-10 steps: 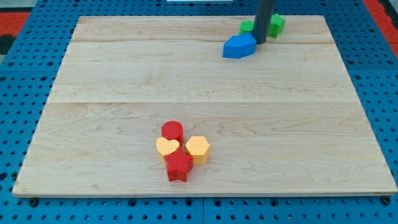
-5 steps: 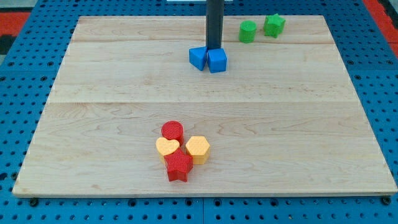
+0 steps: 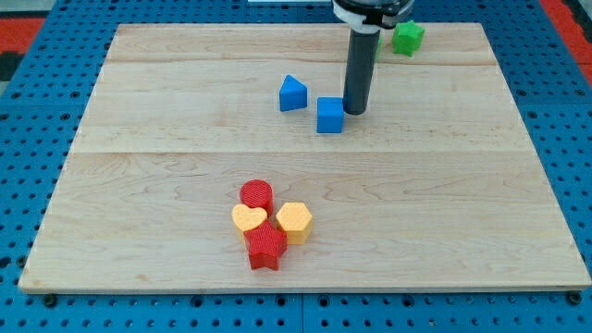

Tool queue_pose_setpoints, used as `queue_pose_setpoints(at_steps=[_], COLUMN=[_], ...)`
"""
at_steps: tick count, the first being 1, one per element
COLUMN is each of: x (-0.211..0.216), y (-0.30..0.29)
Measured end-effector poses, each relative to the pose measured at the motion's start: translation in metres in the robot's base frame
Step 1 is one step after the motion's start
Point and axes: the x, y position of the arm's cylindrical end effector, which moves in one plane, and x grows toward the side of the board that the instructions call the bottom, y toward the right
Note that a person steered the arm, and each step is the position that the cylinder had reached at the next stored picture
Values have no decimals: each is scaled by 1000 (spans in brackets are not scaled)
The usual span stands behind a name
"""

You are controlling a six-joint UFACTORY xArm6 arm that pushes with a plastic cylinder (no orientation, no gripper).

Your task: Push the blue cube into the red circle

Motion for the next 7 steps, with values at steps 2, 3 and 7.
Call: queue_pose_setpoints(at_steps=[2, 3, 7], x=[-32, 18, 37], y=[-49, -53, -58])
